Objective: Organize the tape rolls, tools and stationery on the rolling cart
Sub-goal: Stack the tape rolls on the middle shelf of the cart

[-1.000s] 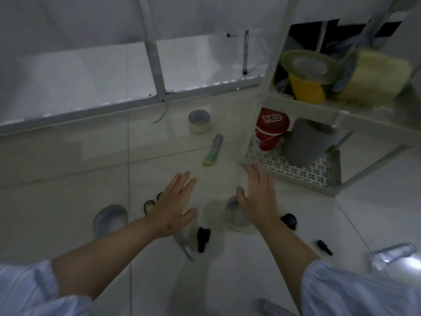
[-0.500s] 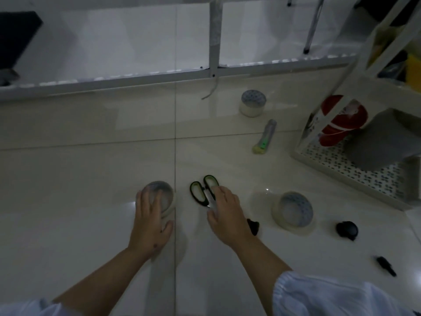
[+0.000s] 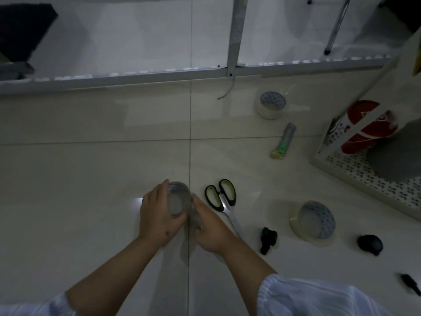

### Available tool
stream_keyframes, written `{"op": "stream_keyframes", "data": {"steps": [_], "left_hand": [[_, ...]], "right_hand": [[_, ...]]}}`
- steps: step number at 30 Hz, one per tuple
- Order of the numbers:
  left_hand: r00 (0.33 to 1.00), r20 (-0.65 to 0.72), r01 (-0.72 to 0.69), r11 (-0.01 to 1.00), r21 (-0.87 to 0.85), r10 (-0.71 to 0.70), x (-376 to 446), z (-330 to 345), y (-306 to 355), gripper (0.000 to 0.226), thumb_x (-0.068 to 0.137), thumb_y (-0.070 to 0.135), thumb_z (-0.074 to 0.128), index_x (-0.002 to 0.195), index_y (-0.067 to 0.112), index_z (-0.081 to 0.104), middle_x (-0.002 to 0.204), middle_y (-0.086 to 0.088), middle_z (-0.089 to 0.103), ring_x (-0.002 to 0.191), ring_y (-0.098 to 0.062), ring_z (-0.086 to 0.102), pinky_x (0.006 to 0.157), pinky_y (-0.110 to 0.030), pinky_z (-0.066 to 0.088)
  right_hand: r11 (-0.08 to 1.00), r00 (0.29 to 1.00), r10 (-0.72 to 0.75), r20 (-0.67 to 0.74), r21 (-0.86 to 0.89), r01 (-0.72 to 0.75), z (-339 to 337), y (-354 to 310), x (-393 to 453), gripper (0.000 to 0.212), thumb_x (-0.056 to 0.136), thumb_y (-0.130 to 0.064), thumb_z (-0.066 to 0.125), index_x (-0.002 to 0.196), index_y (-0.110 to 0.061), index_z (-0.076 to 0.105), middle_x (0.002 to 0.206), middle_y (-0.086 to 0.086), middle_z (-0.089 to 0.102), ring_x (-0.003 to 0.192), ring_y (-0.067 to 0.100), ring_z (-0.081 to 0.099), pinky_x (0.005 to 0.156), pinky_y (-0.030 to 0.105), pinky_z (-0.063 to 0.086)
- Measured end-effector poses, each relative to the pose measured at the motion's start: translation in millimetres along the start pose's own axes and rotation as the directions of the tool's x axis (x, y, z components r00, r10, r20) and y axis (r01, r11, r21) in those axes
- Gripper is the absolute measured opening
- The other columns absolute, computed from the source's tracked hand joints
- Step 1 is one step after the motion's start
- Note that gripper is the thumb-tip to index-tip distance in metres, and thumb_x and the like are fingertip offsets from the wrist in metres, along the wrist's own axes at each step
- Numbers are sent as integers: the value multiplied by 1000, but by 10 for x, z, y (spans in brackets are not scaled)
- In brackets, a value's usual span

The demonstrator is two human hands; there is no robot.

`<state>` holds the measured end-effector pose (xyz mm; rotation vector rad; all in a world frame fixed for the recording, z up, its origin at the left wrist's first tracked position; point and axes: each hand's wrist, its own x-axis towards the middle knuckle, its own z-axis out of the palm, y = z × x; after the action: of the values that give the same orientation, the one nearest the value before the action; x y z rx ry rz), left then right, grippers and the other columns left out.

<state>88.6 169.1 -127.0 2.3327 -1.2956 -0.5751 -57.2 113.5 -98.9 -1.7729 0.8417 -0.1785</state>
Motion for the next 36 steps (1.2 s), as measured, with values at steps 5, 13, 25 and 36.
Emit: {"op": "stream_keyframes", "data": {"steps": [5, 13, 25, 36], "left_hand": [[1000, 25, 8, 997, -77, -6, 141, -99, 531, 109, 51, 72, 51, 137, 7, 36, 128, -16, 54, 118, -34, 50, 100, -43, 42], [982, 138, -43, 862, -504, 129, 328, -285, 2120, 102, 58, 56, 75, 138, 8, 34, 127, -9, 54, 112, -21, 56, 96, -33, 47], [713, -43, -474, 435, -766, 700, -115, -339, 4425, 39, 82, 30, 65, 116, 34, 45, 102, 21, 55, 91, 7, 58, 75, -8, 49], [399, 289, -899, 433, -65, 870, -153, 144, 5349, 81, 92, 36, 49, 147, 22, -9, 157, -6, -11, 144, -21, -9, 116, -35, 6]], "right_hand": [[1000, 998, -19, -66, 7, 20, -316, 141, -57, 72, 84, 4, 52, 143, -10, 13, 153, 5, 12, 142, 16, 10, 116, 22, 12], [956, 886, -241, -396, -252, 148, -1543, -140, -419, 82, 81, 0, 63, 142, -17, 11, 151, 0, 10, 139, 11, 11, 106, 3, 9], [516, 631, -601, -491, -841, -162, -3609, -604, -1929, 76, 68, -7, 70, 134, -5, 33, 137, 21, 42, 128, 33, 35, 105, 43, 35], [633, 413, -448, -793, -607, -481, -4247, -171, -2574, 89, 63, 12, 70, 134, -10, 22, 138, 28, 35, 129, 49, 32, 96, 58, 39]]}}
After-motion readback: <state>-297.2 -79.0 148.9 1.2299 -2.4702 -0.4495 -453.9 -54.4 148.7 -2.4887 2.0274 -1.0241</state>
